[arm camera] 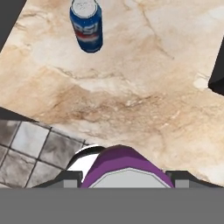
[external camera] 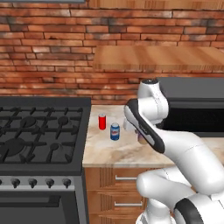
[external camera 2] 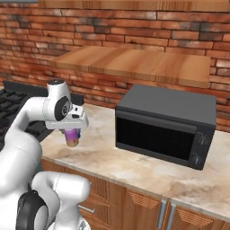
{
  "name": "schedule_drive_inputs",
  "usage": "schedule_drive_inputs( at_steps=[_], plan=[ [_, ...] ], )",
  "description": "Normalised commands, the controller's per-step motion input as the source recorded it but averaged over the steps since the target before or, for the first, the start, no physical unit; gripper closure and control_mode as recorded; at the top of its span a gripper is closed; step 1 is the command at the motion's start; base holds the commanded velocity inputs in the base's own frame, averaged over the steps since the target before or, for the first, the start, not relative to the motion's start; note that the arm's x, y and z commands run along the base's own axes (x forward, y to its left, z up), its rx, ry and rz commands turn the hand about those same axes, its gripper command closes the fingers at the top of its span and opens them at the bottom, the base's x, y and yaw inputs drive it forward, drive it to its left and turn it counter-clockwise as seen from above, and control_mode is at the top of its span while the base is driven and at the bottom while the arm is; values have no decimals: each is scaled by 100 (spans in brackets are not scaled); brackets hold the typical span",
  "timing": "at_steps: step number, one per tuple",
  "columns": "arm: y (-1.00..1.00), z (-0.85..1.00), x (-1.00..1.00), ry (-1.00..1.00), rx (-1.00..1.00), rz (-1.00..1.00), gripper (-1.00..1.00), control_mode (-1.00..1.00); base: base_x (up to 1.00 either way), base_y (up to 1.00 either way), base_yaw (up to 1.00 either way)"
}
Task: Four empty soda cans are scattered around the kitchen. Gather all the cans and cluster them next to the stove for recycling.
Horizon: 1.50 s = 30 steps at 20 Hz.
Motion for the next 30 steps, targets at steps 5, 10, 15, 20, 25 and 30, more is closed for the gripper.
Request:
schedule_drive_inputs(
  at_steps=[5,10,15,20,25,30],
  plan=[
    [17,-22,15,0,0,1,100,-100,0,0,0],
    [22,-20,17,1,0,2,100,-100,0,0,0],
    [25,-19,16,1,0,2,100,-100,0,0,0],
    [24,-15,16,0,0,3,100,-100,0,0,0],
    [21,-10,11,0,0,3,100,-100,0,0,0],
    [19,-8,16,0,0,2,100,-100,0,0,0]
  ],
)
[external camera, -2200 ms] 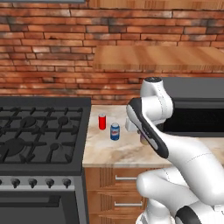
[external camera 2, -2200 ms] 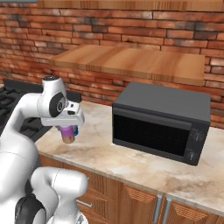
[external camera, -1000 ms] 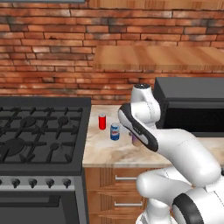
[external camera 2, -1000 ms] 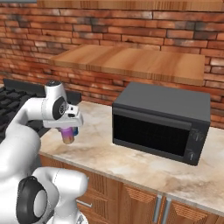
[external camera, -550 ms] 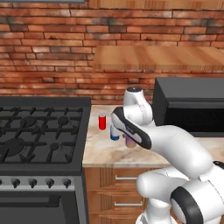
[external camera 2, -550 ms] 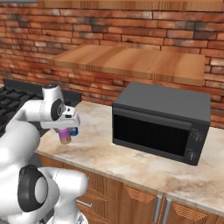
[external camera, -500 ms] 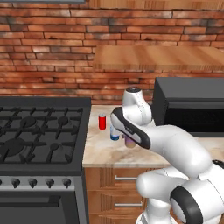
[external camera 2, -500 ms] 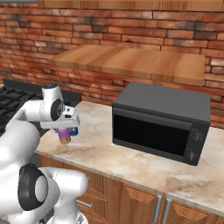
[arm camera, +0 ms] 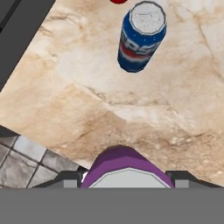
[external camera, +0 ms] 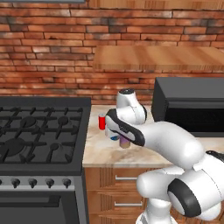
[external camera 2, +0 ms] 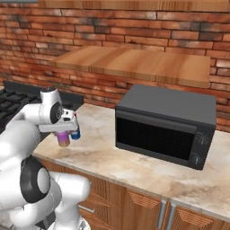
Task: Four empty soda cans are scattered around the kitchen. Gather all the cans and cluster them next to the stove for recycling.
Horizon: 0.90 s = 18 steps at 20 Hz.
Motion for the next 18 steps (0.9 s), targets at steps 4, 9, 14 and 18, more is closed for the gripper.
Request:
schedule_drive_inputs(
  at_steps=[4,9,14,18],
  plan=[
    [19,-5,22,0,0,1,100,-100,0,0,0],
    [23,-6,20,0,0,1,100,-100,0,0,0],
    [23,-9,25,0,0,1,100,-100,0,0,0],
    [20,-9,28,0,0,1,100,-100,0,0,0]
  ],
)
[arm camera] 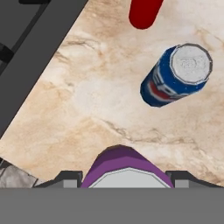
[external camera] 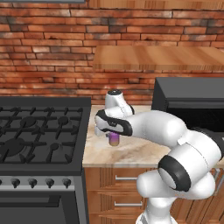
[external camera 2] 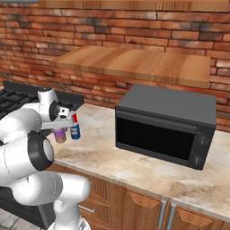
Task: Four empty soda cans are scattered around the kitchen. Gather all the cans and cluster them next to the stove for recycling.
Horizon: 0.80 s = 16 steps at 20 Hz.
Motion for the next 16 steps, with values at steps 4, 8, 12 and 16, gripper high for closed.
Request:
schedule_drive_inputs(
  at_steps=[4,8,12,16],
  plan=[
    [18,-7,27,0,0,0,100,-100,0,0,0],
    [15,-6,27,0,0,0,100,-100,0,0,0],
    [14,-5,22,0,0,0,100,-100,0,0,0],
    [10,-7,18,0,0,0,100,-100,0,0,0]
  ],
)
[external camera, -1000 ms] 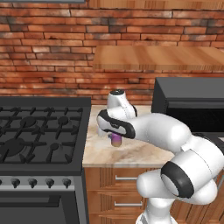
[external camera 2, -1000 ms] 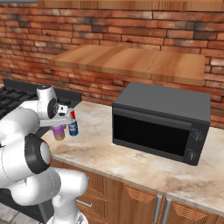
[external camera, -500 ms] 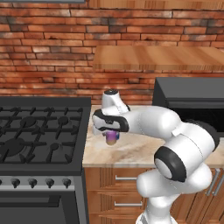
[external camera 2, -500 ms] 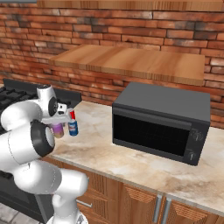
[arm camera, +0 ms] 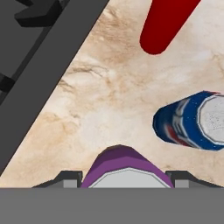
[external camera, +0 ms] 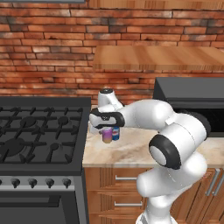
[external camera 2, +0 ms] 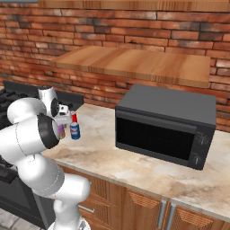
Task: Four empty soda cans are scattered around the kitchen. Gather all the cans and cluster them next to the stove for recycling.
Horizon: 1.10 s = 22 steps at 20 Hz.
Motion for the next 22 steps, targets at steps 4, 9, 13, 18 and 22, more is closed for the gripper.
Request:
schedule_drive_inputs(
  at_steps=[4,9,13,18,22],
  plan=[
    [7,-9,20,0,0,0,100,-100,0,0,0],
    [3,-14,19,-1,0,0,100,-100,0,0,0],
    [2,-14,17,-2,0,0,100,-100,0,0,0],
    [9,-15,20,-3,0,0,100,-100,0,0,0],
    [9,-5,23,-3,0,0,100,-100,0,0,0]
  ],
)
